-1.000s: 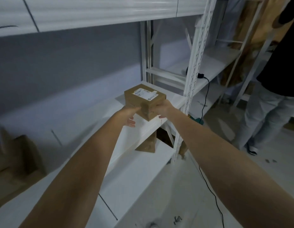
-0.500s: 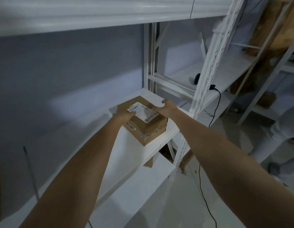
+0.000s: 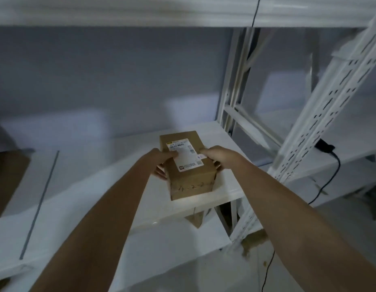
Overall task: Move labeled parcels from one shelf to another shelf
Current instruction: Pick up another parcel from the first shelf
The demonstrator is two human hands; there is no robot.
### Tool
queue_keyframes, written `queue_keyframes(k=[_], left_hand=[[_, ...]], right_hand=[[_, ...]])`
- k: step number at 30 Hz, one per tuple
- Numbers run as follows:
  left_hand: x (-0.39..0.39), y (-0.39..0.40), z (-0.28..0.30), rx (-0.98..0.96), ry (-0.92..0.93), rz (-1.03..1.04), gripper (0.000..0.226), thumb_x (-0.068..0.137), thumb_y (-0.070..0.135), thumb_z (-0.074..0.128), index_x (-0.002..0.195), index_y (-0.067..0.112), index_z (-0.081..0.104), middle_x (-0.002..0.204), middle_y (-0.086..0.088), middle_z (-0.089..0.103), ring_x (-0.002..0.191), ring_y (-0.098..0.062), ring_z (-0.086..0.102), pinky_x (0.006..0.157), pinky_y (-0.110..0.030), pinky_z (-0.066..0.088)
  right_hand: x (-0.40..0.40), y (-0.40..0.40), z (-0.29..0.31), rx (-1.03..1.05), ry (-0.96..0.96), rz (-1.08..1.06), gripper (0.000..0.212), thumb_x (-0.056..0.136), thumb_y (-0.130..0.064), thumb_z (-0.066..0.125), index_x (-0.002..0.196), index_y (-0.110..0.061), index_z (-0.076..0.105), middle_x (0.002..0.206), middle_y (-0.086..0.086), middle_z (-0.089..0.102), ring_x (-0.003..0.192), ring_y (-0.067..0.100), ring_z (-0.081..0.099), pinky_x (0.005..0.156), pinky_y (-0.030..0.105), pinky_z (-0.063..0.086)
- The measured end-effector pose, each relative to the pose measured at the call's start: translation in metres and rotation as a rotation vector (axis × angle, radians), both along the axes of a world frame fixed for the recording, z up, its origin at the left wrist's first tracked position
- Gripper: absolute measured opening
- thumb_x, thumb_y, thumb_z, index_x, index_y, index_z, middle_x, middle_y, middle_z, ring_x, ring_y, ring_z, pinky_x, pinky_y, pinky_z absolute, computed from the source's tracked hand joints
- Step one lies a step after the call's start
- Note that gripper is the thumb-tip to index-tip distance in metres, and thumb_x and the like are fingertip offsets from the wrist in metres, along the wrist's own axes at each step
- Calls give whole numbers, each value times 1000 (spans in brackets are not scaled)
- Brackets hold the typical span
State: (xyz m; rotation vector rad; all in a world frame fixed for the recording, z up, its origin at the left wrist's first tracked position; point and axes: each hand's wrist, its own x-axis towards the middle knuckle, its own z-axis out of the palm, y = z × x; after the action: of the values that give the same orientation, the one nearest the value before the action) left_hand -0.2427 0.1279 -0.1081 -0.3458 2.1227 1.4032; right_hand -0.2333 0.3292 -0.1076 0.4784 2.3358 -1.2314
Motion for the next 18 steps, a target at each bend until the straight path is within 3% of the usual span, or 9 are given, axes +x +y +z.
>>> queue_keyframes(k=[2, 4, 7, 10, 15, 18], left_hand=[[9, 5, 0, 18, 36, 65, 66, 79, 37, 72, 129, -1, 52, 127, -23, 60, 105, -43, 64, 75, -48, 58], [19, 9, 3, 48, 105, 143, 64, 78, 35, 73, 130, 4, 54, 124, -17, 64, 103, -38, 66, 75, -45, 58], [32, 12, 12, 120, 228, 248, 65, 79, 27, 74, 137, 12, 50, 113, -11, 66, 94, -30, 65, 69, -38, 56], [40, 11, 26, 141, 317, 314, 73, 77, 20, 76, 143, 17, 44, 122, -13, 66, 93, -26, 64, 76, -41, 55], [50, 5, 44, 174, 443, 305, 74, 76, 14, 76, 143, 19, 43, 130, -9, 62, 98, -24, 62, 60, -29, 53], [53, 1, 48, 171, 463, 303, 73, 77, 14, 75, 143, 18, 43, 131, -10, 61, 109, -30, 62, 72, -37, 55]], right_hand=[[0, 6, -1, -44, 30, 11, 48, 84, -41, 54, 115, -5, 61, 107, 17, 68, 77, 28, 66, 64, 34, 57], [4, 10, 2, -99, 91, 26, 45, 84, -39, 57, 117, -9, 62, 108, 15, 70, 83, 29, 67, 72, 36, 59], [9, 16, 7, -221, 203, 44, 43, 86, -36, 60, 122, -13, 57, 111, 9, 68, 90, 26, 66, 67, 31, 55], [16, 18, 14, -352, 278, 10, 48, 87, -31, 63, 131, -15, 50, 118, 11, 64, 93, 25, 65, 65, 31, 56], [23, 16, 25, -449, 373, 21, 54, 84, -20, 68, 134, -15, 48, 119, 15, 64, 100, 27, 65, 66, 32, 58], [25, 12, 29, -461, 374, 22, 56, 82, -21, 70, 134, -16, 49, 120, 15, 64, 104, 27, 66, 68, 33, 58]])
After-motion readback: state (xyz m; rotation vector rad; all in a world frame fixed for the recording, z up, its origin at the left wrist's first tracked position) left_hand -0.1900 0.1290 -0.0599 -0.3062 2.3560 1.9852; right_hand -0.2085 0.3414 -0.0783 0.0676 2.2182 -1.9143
